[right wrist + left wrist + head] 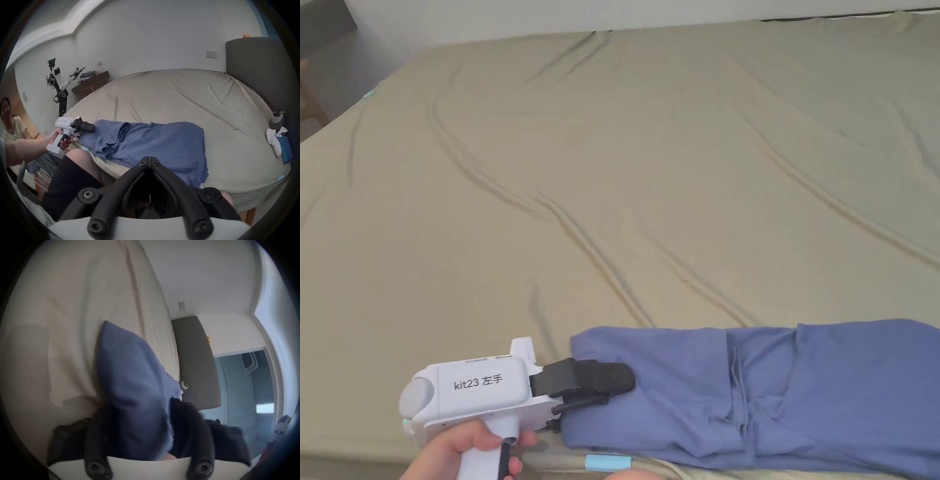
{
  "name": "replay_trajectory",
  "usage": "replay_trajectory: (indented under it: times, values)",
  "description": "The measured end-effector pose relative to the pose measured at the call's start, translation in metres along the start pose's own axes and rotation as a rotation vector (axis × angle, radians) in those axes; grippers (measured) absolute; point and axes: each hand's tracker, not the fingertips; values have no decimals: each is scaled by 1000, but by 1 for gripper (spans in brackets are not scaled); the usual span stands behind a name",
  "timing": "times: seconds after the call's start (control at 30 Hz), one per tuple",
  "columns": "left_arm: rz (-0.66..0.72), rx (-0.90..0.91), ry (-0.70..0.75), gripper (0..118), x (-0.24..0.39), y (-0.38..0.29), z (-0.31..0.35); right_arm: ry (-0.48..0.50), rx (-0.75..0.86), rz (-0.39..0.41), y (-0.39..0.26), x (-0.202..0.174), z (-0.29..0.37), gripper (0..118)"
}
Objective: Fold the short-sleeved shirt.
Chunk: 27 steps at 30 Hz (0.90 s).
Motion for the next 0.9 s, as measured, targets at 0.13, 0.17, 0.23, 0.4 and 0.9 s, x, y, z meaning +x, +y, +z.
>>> replay_trajectory:
  times: [0.13,0.17,0.23,0.4,0.9]
  values:
    - [-61,-31,42,12,17,2,-8,-15,0,-17,0,5,7,0]
    - [-103,-26,60,11,26,1,-7,-18,1,-24,0,7,8,0]
    - [-235,-30,144,11,42,1,2,-33,-3,-30,0,9,8,0]
    - [-272,-28,176,8,69,8,41,-43,4,-24,6,7,11,0]
    - [-503,16,677,8,236,-8,50,68,57,20,13,-7,36,0]
